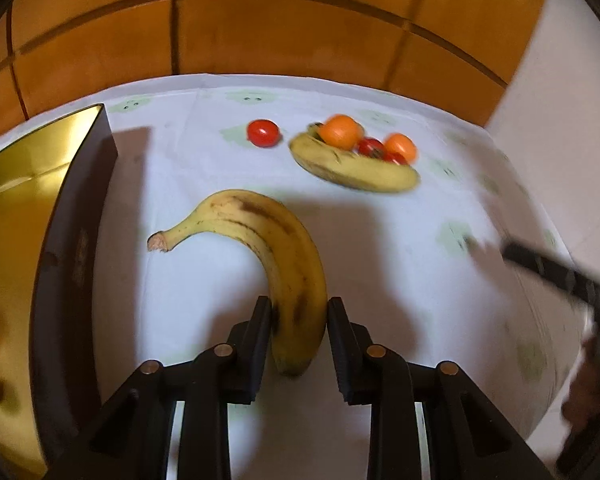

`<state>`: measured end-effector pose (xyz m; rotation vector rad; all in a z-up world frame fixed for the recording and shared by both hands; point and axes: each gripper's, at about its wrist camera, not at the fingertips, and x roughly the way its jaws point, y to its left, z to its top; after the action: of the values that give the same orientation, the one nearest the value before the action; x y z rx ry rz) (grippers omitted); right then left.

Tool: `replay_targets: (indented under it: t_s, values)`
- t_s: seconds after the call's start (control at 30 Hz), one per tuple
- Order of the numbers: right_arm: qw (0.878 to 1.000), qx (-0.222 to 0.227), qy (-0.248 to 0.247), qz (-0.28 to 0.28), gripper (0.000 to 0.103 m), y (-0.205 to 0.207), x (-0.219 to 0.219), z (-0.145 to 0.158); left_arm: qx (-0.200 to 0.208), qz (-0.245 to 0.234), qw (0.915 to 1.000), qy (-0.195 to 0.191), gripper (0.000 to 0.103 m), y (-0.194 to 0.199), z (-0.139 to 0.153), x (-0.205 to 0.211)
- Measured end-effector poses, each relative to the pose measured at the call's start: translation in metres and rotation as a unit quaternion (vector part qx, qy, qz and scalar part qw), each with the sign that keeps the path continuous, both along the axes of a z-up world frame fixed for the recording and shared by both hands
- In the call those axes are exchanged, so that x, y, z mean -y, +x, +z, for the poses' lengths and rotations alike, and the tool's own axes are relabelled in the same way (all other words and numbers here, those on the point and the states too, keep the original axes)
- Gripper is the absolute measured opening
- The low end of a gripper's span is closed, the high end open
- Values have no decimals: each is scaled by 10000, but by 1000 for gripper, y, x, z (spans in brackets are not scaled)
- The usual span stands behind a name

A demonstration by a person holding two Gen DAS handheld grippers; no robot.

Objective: Organize fruits
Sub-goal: 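Grasp a red cherry tomato with the right tool while the left tool holds the banana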

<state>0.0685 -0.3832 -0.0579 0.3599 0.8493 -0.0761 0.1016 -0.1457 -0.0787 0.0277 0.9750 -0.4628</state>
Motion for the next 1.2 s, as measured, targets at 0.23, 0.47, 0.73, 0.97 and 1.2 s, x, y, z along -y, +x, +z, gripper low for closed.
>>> replay_targets:
  t_s: [0.23,0.47,0.73,0.97,1.2]
  values:
    - [9993,103,251,264,32,48,2,10,85,-54,9999,-51,27,-18,-7,-5]
    - [9986,-140,294,421,30,101,-4,-2,-42,-50,9995,-293,50,-17,0,-4]
    - [9980,-275,337,455,30,131,-7,-12,185,-79,9996,-211,62,-12,16,5]
    - [9970,-476,227,572,28,148,-8,-20,30,35,9999,-152,62,4,8,5]
    - [9963,-551,332,567,26,155,-3,-29,-131,169,9996,-184,63,16,-4,5]
